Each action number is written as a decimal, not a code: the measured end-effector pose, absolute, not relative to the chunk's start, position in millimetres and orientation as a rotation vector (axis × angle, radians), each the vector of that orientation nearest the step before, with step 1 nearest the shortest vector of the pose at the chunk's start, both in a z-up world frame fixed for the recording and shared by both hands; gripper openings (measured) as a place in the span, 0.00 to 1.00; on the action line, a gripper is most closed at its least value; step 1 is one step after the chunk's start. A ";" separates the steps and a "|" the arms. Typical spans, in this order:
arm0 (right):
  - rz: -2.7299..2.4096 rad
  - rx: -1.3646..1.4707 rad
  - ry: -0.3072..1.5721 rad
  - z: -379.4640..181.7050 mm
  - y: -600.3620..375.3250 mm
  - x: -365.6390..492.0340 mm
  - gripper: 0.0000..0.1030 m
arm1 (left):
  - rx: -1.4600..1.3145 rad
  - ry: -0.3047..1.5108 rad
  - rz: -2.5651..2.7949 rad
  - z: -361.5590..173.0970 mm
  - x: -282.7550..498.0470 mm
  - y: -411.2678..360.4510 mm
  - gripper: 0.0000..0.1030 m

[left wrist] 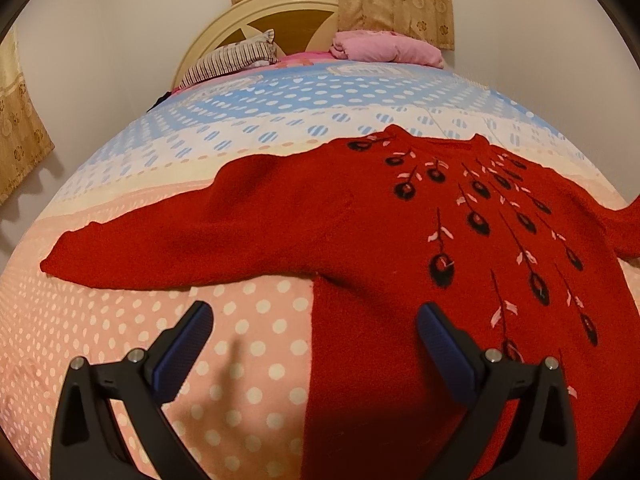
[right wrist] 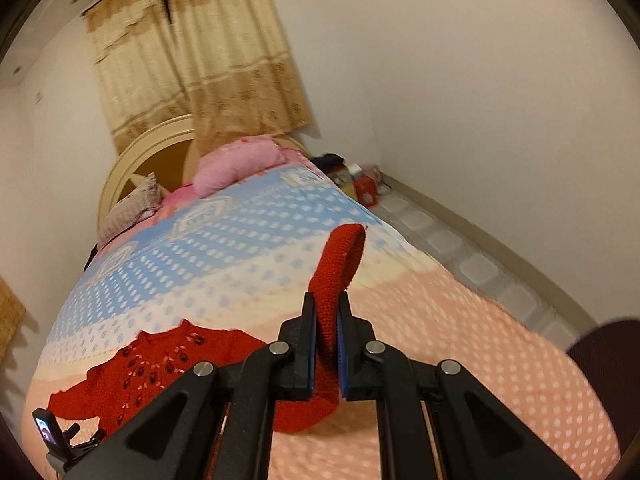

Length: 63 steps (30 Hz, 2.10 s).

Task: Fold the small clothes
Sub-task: 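Fold the held sleeve across the sweater body with the right tool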

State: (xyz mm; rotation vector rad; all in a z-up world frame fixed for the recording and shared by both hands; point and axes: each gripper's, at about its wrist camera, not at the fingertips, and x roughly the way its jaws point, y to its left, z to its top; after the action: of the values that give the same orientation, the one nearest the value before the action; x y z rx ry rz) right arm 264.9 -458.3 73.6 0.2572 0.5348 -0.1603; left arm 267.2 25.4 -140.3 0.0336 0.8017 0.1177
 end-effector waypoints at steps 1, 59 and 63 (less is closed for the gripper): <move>-0.146 0.239 0.525 82.0 -447.0 270.0 0.07 | 0.030 0.800 0.117 -140.1 266.3 26.6 1.00; 0.335 -0.071 0.896 -138.1 -185.7 329.0 0.57 | -0.153 0.828 -0.150 -126.8 334.1 53.8 0.80; 0.315 -0.086 0.888 -163.6 -199.7 307.0 0.58 | -0.213 0.900 -0.182 -154.9 358.5 41.3 0.56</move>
State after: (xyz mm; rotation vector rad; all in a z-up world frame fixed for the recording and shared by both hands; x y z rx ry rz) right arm 307.0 -199.7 -163.6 -0.0860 0.8881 0.3150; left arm 358.5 41.3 -154.9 -0.2130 0.9001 -0.1821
